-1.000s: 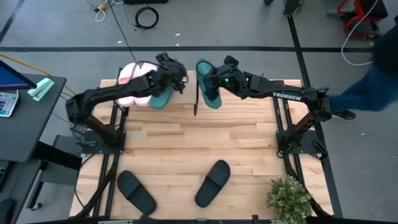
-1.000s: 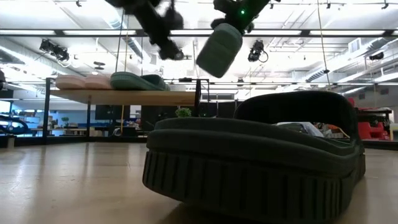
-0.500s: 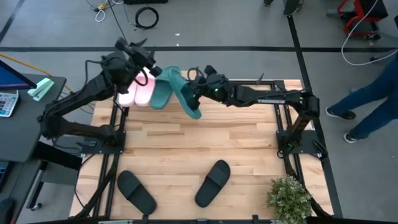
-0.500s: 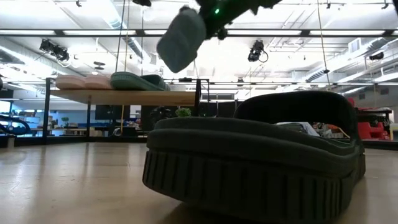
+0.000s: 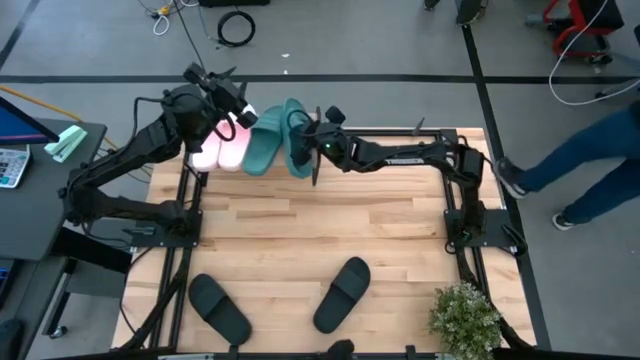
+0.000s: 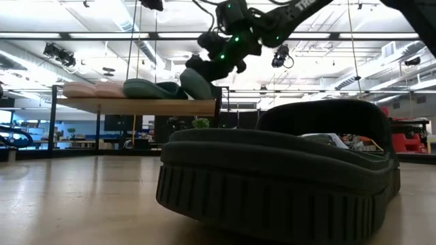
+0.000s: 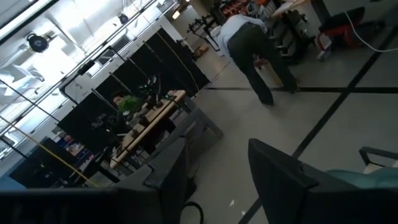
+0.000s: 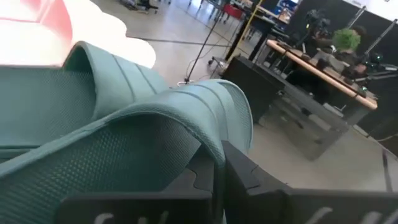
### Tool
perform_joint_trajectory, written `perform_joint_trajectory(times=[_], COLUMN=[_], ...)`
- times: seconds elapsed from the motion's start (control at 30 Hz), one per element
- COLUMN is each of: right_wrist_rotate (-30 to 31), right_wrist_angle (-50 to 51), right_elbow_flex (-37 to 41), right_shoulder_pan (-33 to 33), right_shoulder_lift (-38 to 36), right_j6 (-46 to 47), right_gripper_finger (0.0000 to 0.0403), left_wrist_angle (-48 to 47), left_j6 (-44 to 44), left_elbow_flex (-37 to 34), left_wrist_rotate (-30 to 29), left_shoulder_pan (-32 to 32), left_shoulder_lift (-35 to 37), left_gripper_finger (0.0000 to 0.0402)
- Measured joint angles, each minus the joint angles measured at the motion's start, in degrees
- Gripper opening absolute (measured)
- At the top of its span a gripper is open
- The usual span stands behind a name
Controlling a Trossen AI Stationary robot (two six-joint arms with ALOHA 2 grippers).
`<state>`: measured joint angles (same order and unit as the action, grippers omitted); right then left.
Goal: Pick and place slides into the shelf
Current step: Put the green slide on the shelf
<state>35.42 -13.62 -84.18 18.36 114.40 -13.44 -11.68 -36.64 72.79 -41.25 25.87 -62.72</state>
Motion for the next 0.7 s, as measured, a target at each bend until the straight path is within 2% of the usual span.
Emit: perform_joint_trajectory(times=[0.27,0.37,0.5,0.7], right_wrist_rotate=[-0.4,-3.5,-8.7,-9.9], right_wrist_angle=[-2.1,-1.2,-0.4,0.4], right_elbow_flex=[0.0,0.2,0.3,0.3], right_shoulder_pan=[0.8,1.1,1.3,1.7], right_shoulder_lift=[0.6,-1.1,-2.7,-1.9], right_j6=[-4.2,-6.3,-4.3,-3.1], right_gripper_finger=[0.0011,0.0017,0.0050,0.0126], left_wrist_angle=[0.0,0.0,0.0,0.0], left_j6=[0.0,0.0,0.0,0.0], left_elbow_flex=[0.0,0.0,0.0,0.0], left_wrist_rotate=[0.0,0.0,0.0,0.0], left_shoulder_pan=[0.1,0.1,0.1,0.1], left_shoulder_lift=[0.0,0.0,0.0,0.0], left_gripper_finger=[0.0175,0.0176,0.0172,0.0174])
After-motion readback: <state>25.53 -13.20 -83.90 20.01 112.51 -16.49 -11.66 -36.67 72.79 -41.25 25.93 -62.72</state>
